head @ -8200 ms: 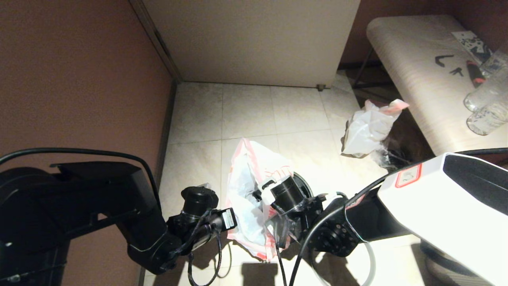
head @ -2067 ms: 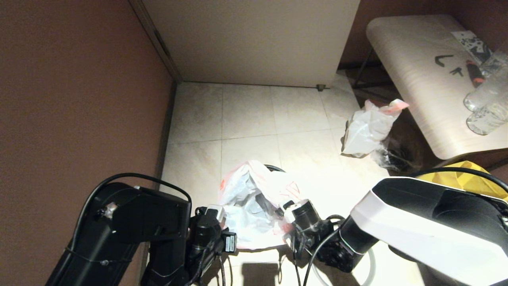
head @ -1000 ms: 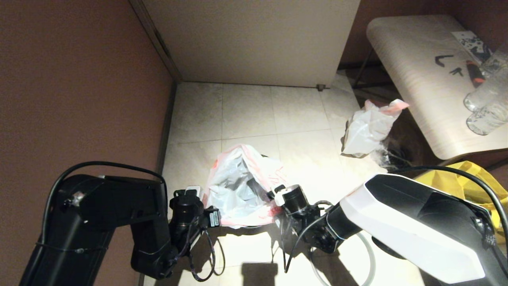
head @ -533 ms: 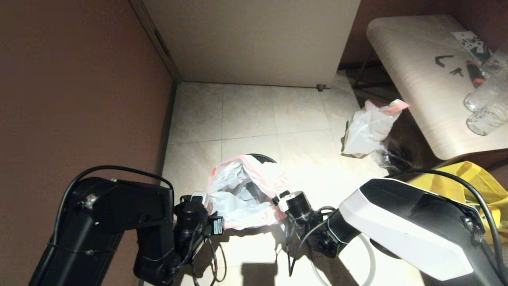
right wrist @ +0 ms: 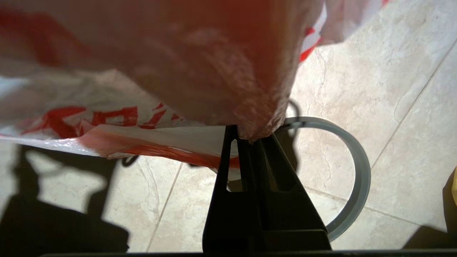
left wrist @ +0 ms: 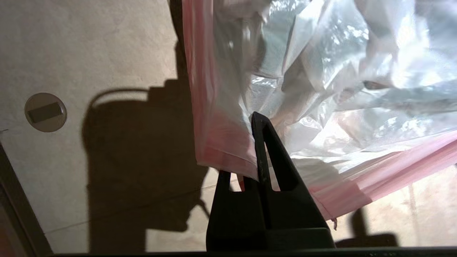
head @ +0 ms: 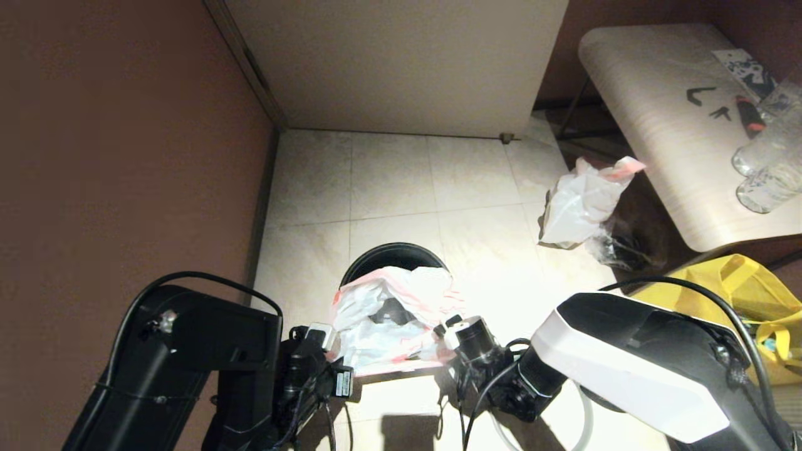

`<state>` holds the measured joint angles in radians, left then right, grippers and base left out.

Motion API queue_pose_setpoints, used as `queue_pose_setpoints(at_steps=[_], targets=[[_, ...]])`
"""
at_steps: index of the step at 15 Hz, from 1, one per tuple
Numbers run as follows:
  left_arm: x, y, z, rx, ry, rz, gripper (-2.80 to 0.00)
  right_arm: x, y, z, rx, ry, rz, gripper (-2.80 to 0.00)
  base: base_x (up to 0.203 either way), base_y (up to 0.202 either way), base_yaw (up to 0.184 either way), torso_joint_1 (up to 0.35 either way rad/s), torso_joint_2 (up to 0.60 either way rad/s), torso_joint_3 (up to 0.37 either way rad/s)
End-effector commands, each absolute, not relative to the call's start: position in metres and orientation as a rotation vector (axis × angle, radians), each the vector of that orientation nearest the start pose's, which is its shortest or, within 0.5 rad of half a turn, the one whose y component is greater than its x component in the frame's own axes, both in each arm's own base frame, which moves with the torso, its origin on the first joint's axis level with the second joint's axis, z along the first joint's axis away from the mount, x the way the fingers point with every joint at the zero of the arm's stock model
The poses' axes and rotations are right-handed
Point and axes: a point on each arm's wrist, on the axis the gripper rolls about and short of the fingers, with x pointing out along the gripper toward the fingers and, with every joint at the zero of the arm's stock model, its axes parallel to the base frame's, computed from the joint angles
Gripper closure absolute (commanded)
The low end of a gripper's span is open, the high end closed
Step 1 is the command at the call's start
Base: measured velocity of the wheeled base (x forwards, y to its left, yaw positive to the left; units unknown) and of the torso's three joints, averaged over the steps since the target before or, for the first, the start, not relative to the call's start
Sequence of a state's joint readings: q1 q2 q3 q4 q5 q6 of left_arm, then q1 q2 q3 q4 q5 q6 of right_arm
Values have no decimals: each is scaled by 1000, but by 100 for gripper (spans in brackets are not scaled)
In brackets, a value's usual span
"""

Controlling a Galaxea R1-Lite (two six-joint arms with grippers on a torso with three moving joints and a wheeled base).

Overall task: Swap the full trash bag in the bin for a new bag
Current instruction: Put the new garbage bag on the trash can

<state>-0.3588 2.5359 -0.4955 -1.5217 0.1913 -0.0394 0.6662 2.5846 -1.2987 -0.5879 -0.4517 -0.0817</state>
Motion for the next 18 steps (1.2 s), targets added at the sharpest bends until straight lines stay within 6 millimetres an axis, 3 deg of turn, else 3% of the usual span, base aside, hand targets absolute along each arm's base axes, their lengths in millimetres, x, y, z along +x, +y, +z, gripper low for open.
queue_pose_setpoints(at_steps=[1, 5, 10, 11, 18], targets=[[318, -107, -75, 106, 469, -134, 0, 369, 274, -57, -443, 575, 221, 0, 0, 0, 0, 0, 0, 0], [342, -114, -58, 16, 347, -37, 0, 382, 278, -31, -361, 446, 210, 0, 0, 0, 0, 0, 0, 0], [337, -119, -52, -6, 342, -41, 0, 376, 275, -26, -355, 450, 215, 0, 0, 0, 0, 0, 0, 0], [336, -120, -50, -7, 341, -46, -280, 376, 275, -26, -353, 450, 215, 0, 0, 0, 0, 0, 0, 0], [280, -104, -14, -25, 544, -164, -280, 367, 276, -35, -376, 479, 225, 0, 0, 0, 0, 0, 0, 0]])
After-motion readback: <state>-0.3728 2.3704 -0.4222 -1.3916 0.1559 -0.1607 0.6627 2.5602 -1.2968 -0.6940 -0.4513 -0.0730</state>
